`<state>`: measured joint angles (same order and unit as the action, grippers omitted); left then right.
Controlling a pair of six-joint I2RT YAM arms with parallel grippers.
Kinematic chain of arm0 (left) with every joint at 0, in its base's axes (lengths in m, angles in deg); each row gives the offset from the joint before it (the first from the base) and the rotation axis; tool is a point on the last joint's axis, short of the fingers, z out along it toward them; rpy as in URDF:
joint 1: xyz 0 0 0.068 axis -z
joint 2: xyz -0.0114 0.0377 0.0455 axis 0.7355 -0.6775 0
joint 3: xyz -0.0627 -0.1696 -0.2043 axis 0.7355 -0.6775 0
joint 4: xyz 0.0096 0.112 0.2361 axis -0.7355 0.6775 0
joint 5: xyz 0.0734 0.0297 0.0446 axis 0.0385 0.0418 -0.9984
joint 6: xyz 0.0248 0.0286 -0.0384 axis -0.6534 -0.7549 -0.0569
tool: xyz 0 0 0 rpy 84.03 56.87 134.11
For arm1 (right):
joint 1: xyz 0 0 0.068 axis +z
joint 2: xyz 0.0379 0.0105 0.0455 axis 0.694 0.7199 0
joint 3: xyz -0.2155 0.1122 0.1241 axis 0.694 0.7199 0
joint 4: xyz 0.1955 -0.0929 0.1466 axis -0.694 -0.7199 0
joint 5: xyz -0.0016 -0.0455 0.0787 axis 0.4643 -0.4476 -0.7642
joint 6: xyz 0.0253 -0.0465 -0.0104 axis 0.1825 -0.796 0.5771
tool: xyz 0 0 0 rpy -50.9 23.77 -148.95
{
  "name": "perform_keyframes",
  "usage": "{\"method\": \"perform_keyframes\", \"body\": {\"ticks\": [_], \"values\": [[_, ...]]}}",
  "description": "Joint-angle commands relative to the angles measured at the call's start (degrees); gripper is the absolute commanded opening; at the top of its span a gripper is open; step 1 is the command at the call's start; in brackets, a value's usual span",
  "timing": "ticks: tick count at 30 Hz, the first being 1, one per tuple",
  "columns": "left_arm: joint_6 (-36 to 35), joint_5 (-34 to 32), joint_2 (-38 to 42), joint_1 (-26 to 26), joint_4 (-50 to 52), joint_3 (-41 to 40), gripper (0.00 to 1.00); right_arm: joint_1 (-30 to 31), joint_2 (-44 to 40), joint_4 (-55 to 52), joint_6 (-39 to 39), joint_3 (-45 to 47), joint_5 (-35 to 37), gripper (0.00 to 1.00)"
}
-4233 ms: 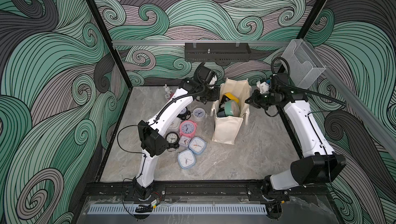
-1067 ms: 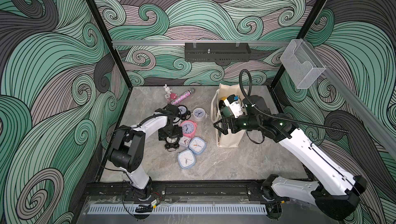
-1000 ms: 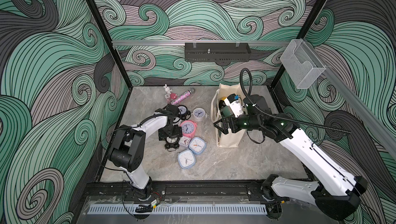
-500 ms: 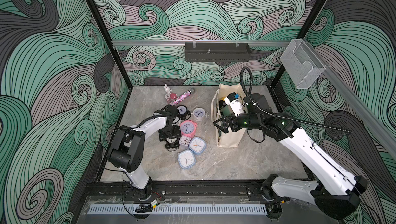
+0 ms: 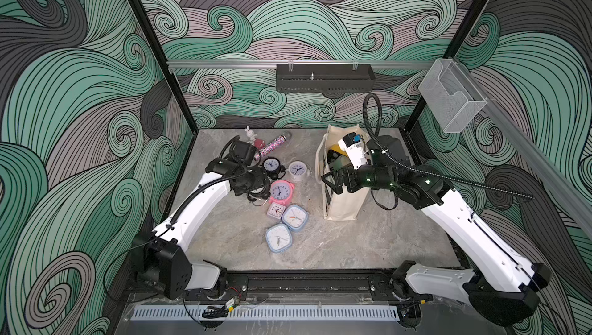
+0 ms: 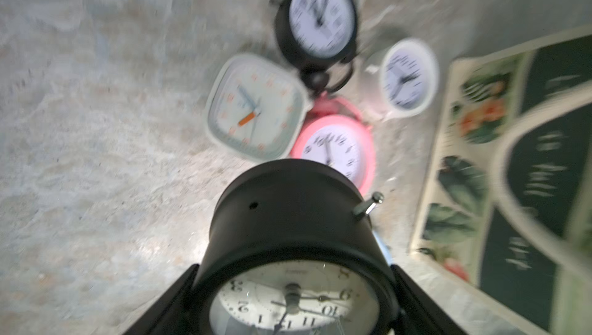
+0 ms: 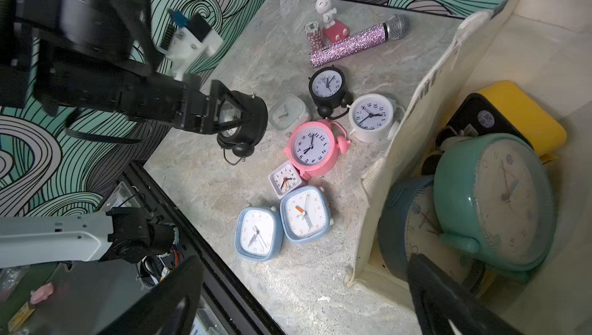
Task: Put the alarm clock into the canvas bag
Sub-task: Pick up the alarm from the center of the board, then place the alarm at the canvas bag.
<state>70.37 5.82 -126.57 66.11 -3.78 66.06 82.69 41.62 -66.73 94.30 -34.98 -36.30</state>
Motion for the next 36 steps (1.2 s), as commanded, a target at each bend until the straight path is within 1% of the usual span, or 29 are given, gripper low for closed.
{"method": "perform_keyframes", "body": {"ticks": [1, 4, 8, 10, 13, 18, 22, 29, 33, 36], "values": [[7.83, 6.64, 3.42, -1.27, -7.35, 3.04, 0.64, 0.28, 1.76, -0.91, -1.55, -2.62, 3.30, 1.00], [15.23, 10.76, 2.07, -1.28, -12.65, 8.27, 0.63, 0.28, 3.88, -0.87, -1.75, -5.01, 3.41, 1.00], [23.11, 16.89, -3.21, -1.14, -15.79, 16.65, 0.60, 0.28, 7.25, 0.11, -1.34, -7.97, 2.88, 1.00], [27.01, 18.17, -5.23, -0.62, -18.78, 18.65, 0.59, 0.28, 9.35, 0.79, -0.65, -9.44, 1.88, 0.99], [31.83, 18.54, -8.32, 0.10, -23.23, 19.21, 0.58, 0.26, 11.88, 2.12, 0.44, -11.08, 0.25, 0.98], [34.90, 18.57, -10.92, 1.56, -25.08, 21.26, 0.58, 0.24, 15.82, 4.30, 2.52, -14.37, -3.92, 0.93], [35.98, 18.93, -11.76, 2.17, -25.99, 21.80, 0.57, 0.26, 18.60, 5.69, 4.05, -15.95, -4.88, 0.84], [35.93, 18.71, -11.41, 2.68, -25.63, 21.70, 0.57, 0.28, 23.68, 5.73, 4.76, -19.70, -5.57, 0.62], [35.66, 18.62, -10.80, 2.71, -25.37, 21.49, 0.58, 0.30, 25.81, 5.47, 5.11, -21.66, -5.77, 0.44], [35.50, 18.61, -10.51, 2.86, -25.20, 21.61, 0.57, 0.28, 26.74, 5.37, 5.24, -22.16, -5.52, 0.39]]}}
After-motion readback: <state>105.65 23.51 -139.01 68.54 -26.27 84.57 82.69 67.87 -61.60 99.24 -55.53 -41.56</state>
